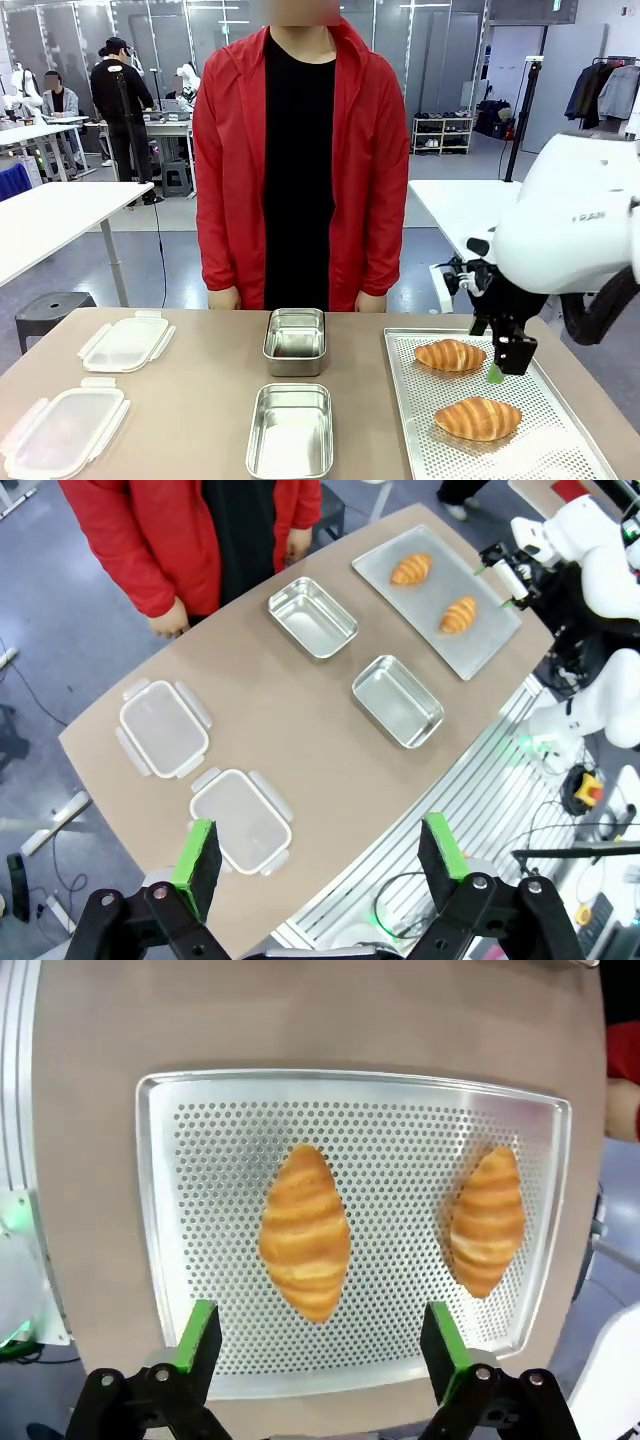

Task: Place the bread into the airtight container.
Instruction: Pick up a Butter Roll and place it into an empty Airtight Container.

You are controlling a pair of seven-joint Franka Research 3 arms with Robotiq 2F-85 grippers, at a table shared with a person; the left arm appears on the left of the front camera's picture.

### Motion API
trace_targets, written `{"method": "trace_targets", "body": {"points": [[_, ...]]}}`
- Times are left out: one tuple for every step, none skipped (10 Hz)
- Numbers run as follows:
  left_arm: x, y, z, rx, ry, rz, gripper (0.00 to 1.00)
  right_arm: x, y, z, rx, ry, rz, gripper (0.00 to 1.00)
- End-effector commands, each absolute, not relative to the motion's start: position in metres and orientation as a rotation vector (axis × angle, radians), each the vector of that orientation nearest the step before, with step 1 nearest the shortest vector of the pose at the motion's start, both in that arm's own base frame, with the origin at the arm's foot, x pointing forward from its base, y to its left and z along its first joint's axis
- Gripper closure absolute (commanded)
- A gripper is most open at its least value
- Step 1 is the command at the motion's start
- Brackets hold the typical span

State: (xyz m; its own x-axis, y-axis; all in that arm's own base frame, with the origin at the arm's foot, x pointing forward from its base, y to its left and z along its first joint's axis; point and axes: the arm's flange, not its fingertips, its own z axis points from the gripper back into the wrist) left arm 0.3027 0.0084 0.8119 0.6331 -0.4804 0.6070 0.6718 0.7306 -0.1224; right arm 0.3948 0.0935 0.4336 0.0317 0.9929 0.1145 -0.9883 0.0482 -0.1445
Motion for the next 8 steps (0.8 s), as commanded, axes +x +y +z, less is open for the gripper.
{"method": "trace_targets", "body": {"points": [[0.302, 0.008, 0.815, -0.353, -0.578, -0.684, 0.00, 0.409, 0.090, 0.414, -0.024, -0.199, 1.563, 0.00], [0.302, 0.008, 0.815, -0.353, -0.578, -0.684, 0.00, 0.412, 0.091, 0.402, -0.018, -0.187, 1.569, 0.00], [0.302, 0.008, 0.815, -0.353, -0.578, -0.684, 0.00, 0.416, 0.091, 0.390, -0.021, -0.175, 1.575, 0.00], [0.302, 0.008, 0.815, -0.353, -0.578, -0.684, 0.00, 0.419, 0.089, 0.379, -0.028, -0.154, 1.576, 0.00], [0.302, 0.008, 0.815, -0.353, -0.578, -0.684, 0.00, 0.421, 0.088, 0.366, -0.040, -0.131, 1.579, 0.00], [0.302, 0.008, 0.815, -0.353, -0.578, -0.684, 0.00, 0.427, 0.087, 0.352, -0.021, -0.124, 1.561, 0.00], [0.302, 0.008, 0.815, -0.353, -0.578, -0.684, 0.00, 0.433, 0.086, 0.338, -0.013, -0.121, 1.549, 0.00], [0.302, 0.008, 0.815, -0.353, -0.578, -0.684, 0.00, 0.436, 0.086, 0.329, -0.010, -0.120, 1.547, 0.00]]}}
